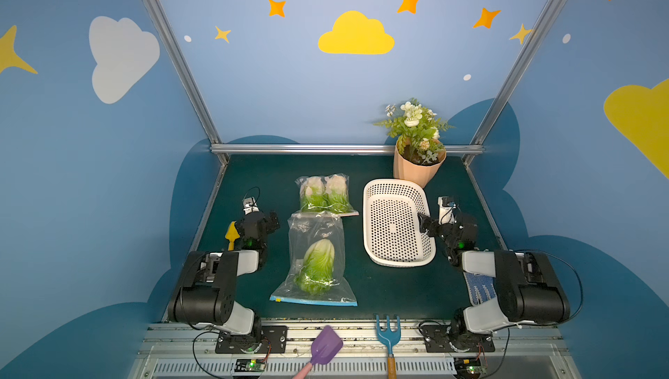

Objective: Open the zip-top bag and take out the chinese cabbages
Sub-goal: Adjust the zipper food storage bag at the center of the board.

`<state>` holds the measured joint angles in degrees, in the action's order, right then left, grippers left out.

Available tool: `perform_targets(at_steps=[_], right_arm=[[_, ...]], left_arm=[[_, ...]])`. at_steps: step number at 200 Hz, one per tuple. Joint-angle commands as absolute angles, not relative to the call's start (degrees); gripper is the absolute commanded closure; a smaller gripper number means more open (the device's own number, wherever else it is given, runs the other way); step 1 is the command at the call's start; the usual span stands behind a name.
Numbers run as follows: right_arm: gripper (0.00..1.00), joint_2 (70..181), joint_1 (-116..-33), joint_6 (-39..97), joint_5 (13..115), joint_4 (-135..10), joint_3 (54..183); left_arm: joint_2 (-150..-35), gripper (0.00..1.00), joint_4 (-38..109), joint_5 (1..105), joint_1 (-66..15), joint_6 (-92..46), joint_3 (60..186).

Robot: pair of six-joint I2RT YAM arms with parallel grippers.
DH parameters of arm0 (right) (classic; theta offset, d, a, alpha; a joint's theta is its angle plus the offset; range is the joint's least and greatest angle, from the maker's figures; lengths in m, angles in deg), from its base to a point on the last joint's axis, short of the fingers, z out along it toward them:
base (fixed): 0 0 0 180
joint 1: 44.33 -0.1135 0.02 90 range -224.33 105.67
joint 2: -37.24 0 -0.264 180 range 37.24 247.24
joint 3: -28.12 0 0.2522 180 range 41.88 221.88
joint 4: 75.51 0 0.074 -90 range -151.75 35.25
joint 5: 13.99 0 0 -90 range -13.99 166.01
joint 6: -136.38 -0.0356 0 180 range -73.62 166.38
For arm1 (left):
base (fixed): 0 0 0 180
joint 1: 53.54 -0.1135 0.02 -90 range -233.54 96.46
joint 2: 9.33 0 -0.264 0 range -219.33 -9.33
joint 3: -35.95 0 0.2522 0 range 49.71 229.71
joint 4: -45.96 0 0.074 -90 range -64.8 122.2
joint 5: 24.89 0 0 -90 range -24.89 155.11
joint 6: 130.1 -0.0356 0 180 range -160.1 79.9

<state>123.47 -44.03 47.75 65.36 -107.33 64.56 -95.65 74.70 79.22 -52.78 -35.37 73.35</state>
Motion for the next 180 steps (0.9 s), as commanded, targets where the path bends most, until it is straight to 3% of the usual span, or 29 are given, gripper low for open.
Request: perform_targets(at_steps=[1, 97, 123, 145, 180], right_arm=[[0.05, 123.6, -43.9, 47.9, 64.7, -106.9, 65.2], [0.06, 123.2, -44.6, 48.3, 65.9, -107.6, 65.6], [0.07, 117.5, -45.4, 50.1, 64.2, -83.9, 75.9], [0.07, 114.6, -46.1, 50.7, 63.9, -79.8, 78.6], [0.08, 110.6, -49.1, 49.9, 66.6, -71.7, 84.3]], left_arm=[[-95.9, 0.00, 73.9, 79.1, -52.9, -35.4, 73.7], [-93.8, 0.00, 71.4, 80.3, -53.0, -34.8, 74.3], [-93.0, 0.00, 73.1, 81.5, -51.5, -36.2, 73.3], [-87.4, 0.00, 60.2, 84.8, -50.5, -36.3, 78.4], [-76.7, 0.01, 53.3, 82.7, -50.0, -37.3, 80.6]])
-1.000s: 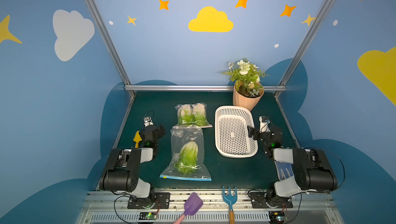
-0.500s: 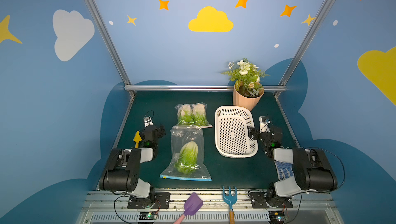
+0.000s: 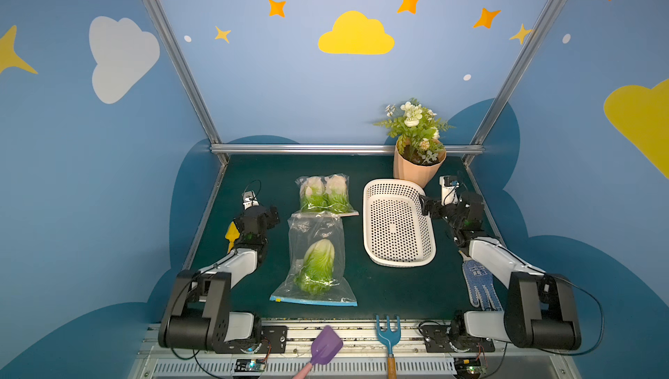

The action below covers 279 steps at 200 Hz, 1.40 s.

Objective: Open the zip-top bag and take out the chinese cabbages
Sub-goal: Adjust the zipper food storage bag at the center of the board.

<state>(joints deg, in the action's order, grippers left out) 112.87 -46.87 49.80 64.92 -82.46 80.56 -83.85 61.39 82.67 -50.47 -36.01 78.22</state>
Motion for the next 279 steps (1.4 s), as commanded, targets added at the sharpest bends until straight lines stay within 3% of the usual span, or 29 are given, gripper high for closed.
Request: perform_targets(at_steps=[1, 54, 88, 136, 158, 176, 227, 279], right_arm=[[0.08, 110.5, -49.2, 50.0, 66.6, -71.5, 84.4], [0.14, 103.2, -58.3, 51.4, 64.2, -55.4, 93.2], [0.21, 99.8, -67.1, 53.3, 64.8, -46.8, 97.9], [0.45, 100.8, -86.9, 52.9, 67.8, -42.0, 99.8], [0.63, 103.7, -97.8, 53.6, 72.4, -39.3, 101.1], [0.68, 107.0, -105.6, 53.7, 73.9, -37.8, 101.8], [0.70, 118.4, -122.7, 55.7, 78.4, -37.7, 104.4], [0.70, 127.5, -130.1, 61.4, 82.2, -38.5, 106.8]], left_arm=[[-76.4, 0.01, 52.9, 82.6, -50.0, -37.3, 80.7], [-64.8, 0.03, 33.0, 76.8, -46.8, -34.0, 92.5], [-62.9, 0.06, 10.5, 68.6, -46.4, -30.8, 105.7], [-63.2, 0.08, -14.7, 63.0, -46.4, -33.2, 115.4], [-60.5, 0.08, -14.7, 65.1, -46.5, -32.9, 111.4], [-58.2, 0.08, -12.1, 64.5, -47.0, -32.0, 107.7], [-56.0, 0.10, -8.1, 59.2, -51.2, -29.6, 102.5], [-55.3, 0.10, -6.4, 56.3, -54.0, -27.6, 100.5]])
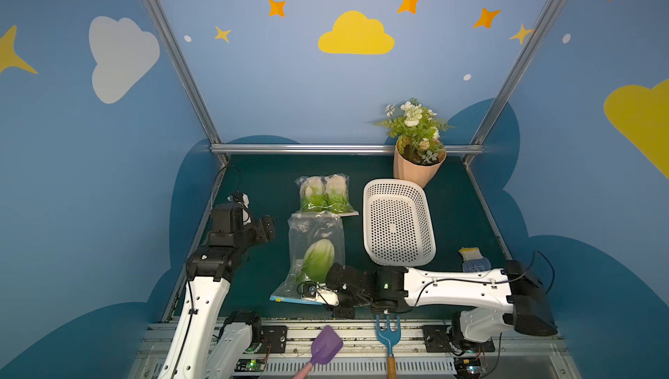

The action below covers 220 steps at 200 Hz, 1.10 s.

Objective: Open the zip-top bag and take out the chinese cabbages
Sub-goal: Adjust the zipper food storage bag at the center of the board.

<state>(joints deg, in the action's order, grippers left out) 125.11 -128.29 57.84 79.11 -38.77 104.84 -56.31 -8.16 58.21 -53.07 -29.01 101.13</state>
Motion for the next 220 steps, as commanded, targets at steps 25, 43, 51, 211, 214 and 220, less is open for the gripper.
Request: perform_targets(at_steps=[25, 43, 51, 211, 214, 220], right_arm=[[0.72, 129.6, -131.5, 62.7, 82.4, -41.5, 105.9], [0.72, 130.8, -131.9, 62.9, 82.8, -42.5, 105.9], [0.72, 131.3, -132.0, 62.9, 83.0, -43.1, 105.6], [0.53, 139.8, -128.7, 66.3, 88.8, -48.2, 108.2], [0.53, 139.9, -128.7, 66.3, 88.8, -48.2, 108.2], [0.52, 140.2, -128.7, 66.4, 88.7, -48.2, 108.3]], left_arm=[[-54.5, 0.10, -6.1, 55.8, -54.7, -27.0, 99.9], [-54.2, 0.10, -5.8, 55.4, -55.0, -26.9, 99.5], [-54.2, 0.10, -5.8, 55.4, -54.9, -26.9, 99.5], [-52.9, 0.10, -5.6, 54.2, -55.4, -26.8, 98.8], [-52.8, 0.10, -5.6, 54.1, -55.4, -26.8, 98.8], [-52.8, 0.10, -5.6, 54.0, -55.4, -26.8, 98.8]])
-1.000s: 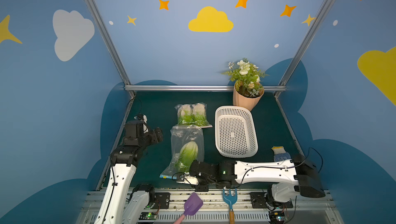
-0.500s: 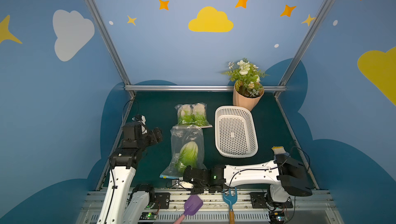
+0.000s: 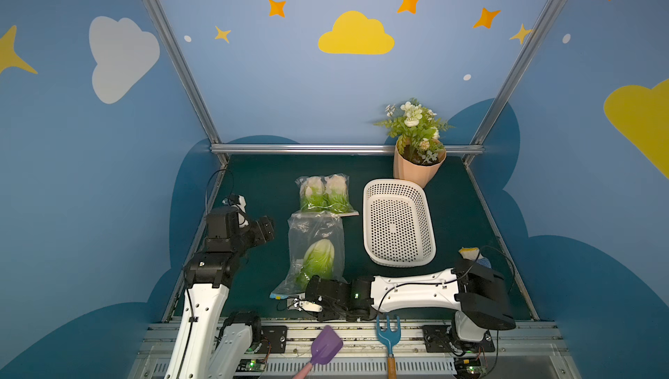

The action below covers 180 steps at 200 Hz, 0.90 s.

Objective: Open the zip-top bag and take out the chinese cabbages
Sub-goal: Adjust the zipper food storage bag at the center of the board.

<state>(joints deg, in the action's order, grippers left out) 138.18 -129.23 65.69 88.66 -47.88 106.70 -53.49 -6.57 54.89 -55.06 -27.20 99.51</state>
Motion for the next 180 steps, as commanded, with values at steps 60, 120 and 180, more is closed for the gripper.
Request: perform_targets(at_steps=[60, 120, 180], right_arm=[[0.44, 142.6, -128.6, 66.4, 89.2, -48.1, 108.7], [0.81, 143.7, -128.0, 65.6, 92.5, -48.5, 109.6], [0.97, 140.1, -127.0, 65.7, 92.6, -47.1, 109.7]], left_arm=[[-52.8, 0.10, -5.4, 53.6, -55.3, -26.8, 98.7], [-52.7, 0.10, -5.4, 53.7, -55.3, -26.7, 98.7], [-52.2, 0.10, -5.3, 53.9, -55.5, -26.8, 98.6]])
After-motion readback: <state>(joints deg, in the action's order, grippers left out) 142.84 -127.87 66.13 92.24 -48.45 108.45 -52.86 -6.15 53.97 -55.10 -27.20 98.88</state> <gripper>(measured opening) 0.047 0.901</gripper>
